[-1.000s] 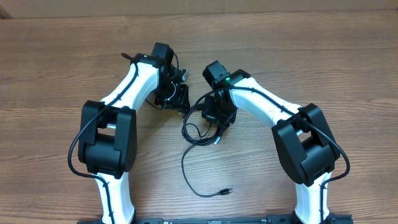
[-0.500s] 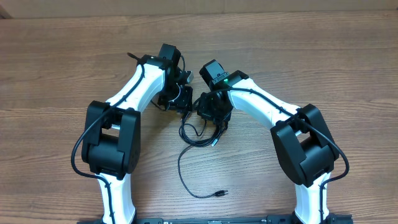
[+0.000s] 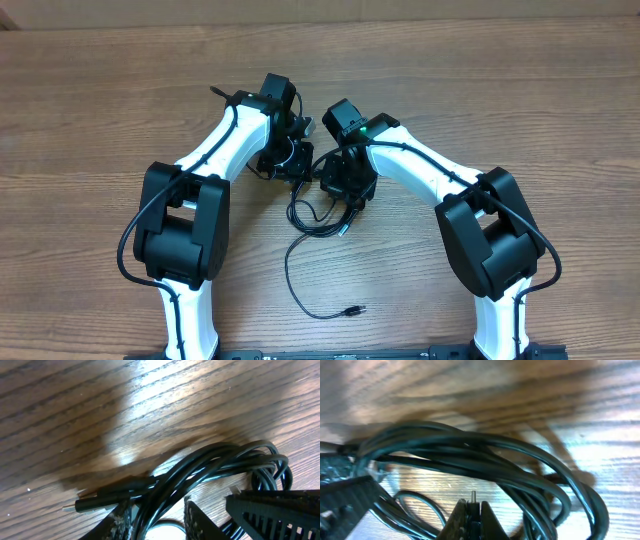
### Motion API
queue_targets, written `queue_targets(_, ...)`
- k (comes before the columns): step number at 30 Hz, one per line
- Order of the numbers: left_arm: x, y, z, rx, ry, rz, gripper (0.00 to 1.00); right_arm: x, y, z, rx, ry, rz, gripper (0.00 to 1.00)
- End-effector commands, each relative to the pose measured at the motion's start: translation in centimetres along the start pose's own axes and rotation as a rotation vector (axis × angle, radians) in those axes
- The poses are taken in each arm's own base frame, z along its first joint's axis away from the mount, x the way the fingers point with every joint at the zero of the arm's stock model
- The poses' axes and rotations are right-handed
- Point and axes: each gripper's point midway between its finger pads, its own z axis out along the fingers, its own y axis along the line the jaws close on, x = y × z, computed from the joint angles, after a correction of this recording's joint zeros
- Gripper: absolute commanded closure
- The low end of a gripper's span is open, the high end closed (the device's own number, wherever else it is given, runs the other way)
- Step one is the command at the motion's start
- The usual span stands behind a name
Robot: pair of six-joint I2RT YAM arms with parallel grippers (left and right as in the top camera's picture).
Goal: Untangle cables
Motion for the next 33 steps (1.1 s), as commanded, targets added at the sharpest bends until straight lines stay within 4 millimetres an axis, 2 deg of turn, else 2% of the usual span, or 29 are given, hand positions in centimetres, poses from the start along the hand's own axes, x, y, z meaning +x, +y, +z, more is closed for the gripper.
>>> queue_targets(1,0.7,0.2,1.0,-0.009,0.032,-0.013,0.66,0.5,0.2,-0.4,-0.006,0.003,0.016,0.96)
queue_targets(5,1.0,0.3,1.1,-0.012,0.040,-0.015,0.75,0.8,0.6,-0.2,-0.007,0.003,0.004,0.96)
queue_targets(8,1.3,0.6,1.3,-0.023,0.049,-0.019,0.75,1.3,0.9,-0.1,-0.001,0.004,0.004,0.96)
queue_targets(12,1.3,1.2,1.6,-0.055,0.043,-0.017,0.75,0.3,0.2,0.0,0.063,-0.081,0.029,0.96)
queue_targets(14,1.3,1.2,1.6,-0.055,0.043,-0.017,0.81,-0.1,0.0,0.0,0.077,-0.105,0.029,0.96)
queue_targets(17,1.2,1.2,1.6,-0.054,0.037,-0.015,0.96,-1.0,-0.4,-0.1,0.098,-0.150,0.028,0.96)
queue_targets(22,1.0,1.3,1.6,-0.055,0.030,-0.061,0.96,-2.3,0.7,0.1,0.058,-0.200,0.008,0.96)
queue_targets(27,0.8,1.9,1.3,-0.055,0.019,-0.182,0.96,-4.8,2.7,-0.4,-0.012,-0.299,-0.088,0.96)
queue_targets(33,0.6,2.2,0.9,0.007,0.016,-0.281,0.96,-6.5,2.4,-1.0,-0.039,-0.334,-0.050,0.96)
